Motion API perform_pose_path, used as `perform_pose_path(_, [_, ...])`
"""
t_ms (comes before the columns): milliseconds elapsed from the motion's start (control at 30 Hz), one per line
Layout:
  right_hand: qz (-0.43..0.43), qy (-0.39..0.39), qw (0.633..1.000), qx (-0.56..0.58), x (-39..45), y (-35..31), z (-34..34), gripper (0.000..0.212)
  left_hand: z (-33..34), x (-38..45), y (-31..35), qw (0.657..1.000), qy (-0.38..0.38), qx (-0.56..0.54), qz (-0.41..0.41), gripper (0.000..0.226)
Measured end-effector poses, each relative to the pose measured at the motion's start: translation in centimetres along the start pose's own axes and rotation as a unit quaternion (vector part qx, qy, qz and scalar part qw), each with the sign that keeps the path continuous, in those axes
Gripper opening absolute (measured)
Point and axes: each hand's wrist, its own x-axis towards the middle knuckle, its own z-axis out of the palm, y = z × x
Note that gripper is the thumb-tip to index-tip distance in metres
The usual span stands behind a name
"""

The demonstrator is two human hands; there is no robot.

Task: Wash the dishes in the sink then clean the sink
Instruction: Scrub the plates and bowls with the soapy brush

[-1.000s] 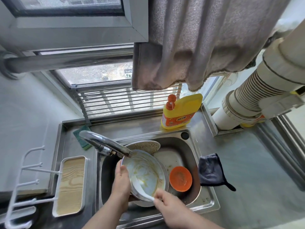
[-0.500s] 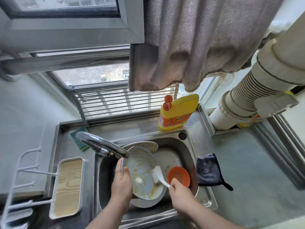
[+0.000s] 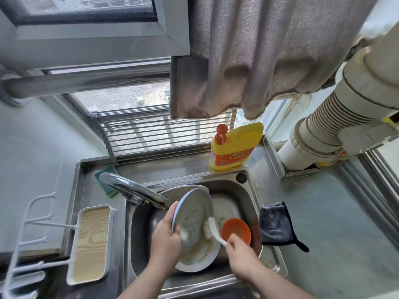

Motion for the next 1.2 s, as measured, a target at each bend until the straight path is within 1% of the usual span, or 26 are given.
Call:
perform_pose_path(67, [0.009,-0.052,0.998,0.037,-1.1,2.2,1.6,0.019,-0.1,1.3,0.3,0.998,-0.016,0.047,0.031,0.074])
perform_pose_path(133, [0.018,-0.074,0.987,0.143,-1.8,2.7,2.4,0.019,0.1,2.6,0.7,0.995,-0.013,0.070,0.068,0.066])
perform_pose_path(200, [0.062,-0.065,0.962,0.259,-1.9,1.9,1.8,0.017,0.2,3.9,0.7,0.989,-0.001,0.093,0.119,0.060])
perform_pose_path(267, [0.106,-0.055,0.923,0.366,-1.9,0.3,0.2,0.018,0.2,4.8,0.6,0.980,0.025,0.096,0.170,0.062])
perform_pose_path(333, [0.114,-0.057,0.904,0.408,-1.5,-1.2,-1.3,0.019,0.0,5.6,0.3,0.978,0.047,0.086,0.187,0.064])
perform_pose_path(400, [0.119,-0.062,0.903,0.408,-0.6,-2.4,-2.2,0.020,-0.3,6.1,-0.3,0.980,0.055,0.091,0.167,0.057])
perform_pose_path(433, [0.121,-0.065,0.903,0.406,-0.1,-3.0,-2.4,0.020,-0.3,6.2,-0.6,0.982,0.058,0.099,0.151,0.048])
perform_pose_path(500, [0.127,-0.080,0.901,0.406,0.9,-4.0,-2.4,0.020,-0.4,6.5,-1.3,0.978,0.086,0.143,0.129,0.024])
perform_pose_path(533, [0.130,-0.087,0.902,0.404,1.4,-4.5,-2.2,0.020,-0.3,6.6,-1.6,0.972,0.103,0.176,0.115,0.020])
perform_pose_path(600, [0.134,-0.099,0.904,0.393,2.1,-5.2,-1.8,0.019,-0.2,7.0,-2.0,0.964,0.125,0.227,0.064,0.019])
perform_pose_path(667, [0.137,-0.117,0.905,0.385,2.1,-5.6,-1.8,0.018,0.1,7.6,-2.2,0.957,0.150,0.250,0.006,0.022])
perform_pose_path(733, [0.145,-0.133,0.902,0.385,1.8,-5.5,-2.1,0.018,0.6,8.2,-2.0,0.947,0.173,0.272,-0.011,0.024])
perform_pose_path(800, [0.154,-0.139,0.901,0.382,1.5,-4.8,-2.4,0.019,0.9,8.6,-1.8,0.942,0.193,0.275,-0.013,0.026])
perform_pose_path(900, [0.163,-0.122,0.907,0.368,1.2,-3.3,-2.6,0.019,0.9,8.5,-2.3,0.931,0.206,0.301,-0.002,0.028])
perform_pose_path(933, [0.165,-0.116,0.908,0.367,1.2,-3.0,-2.5,0.018,0.9,8.2,-2.4,0.936,0.212,0.281,-0.003,0.029])
perform_pose_path(1033, [0.172,-0.115,0.910,0.360,1.0,-2.5,-2.5,0.019,1.1,7.4,-2.2,0.963,0.216,0.159,-0.020,0.025])
perform_pose_path(1100, [0.171,-0.119,0.911,0.355,0.9,-2.5,-2.6,0.020,1.4,6.9,-2.4,0.972,0.197,0.128,0.025,0.017])
perform_pose_path(1133, [0.171,-0.121,0.913,0.351,0.9,-2.5,-2.6,0.020,1.4,6.9,-2.4,0.974,0.187,0.116,0.048,0.017])
perform_pose_path(1200, [0.170,-0.123,0.915,0.344,0.8,-2.5,-2.7,0.021,1.3,7.1,-2.1,0.977,0.161,0.107,0.093,0.031])
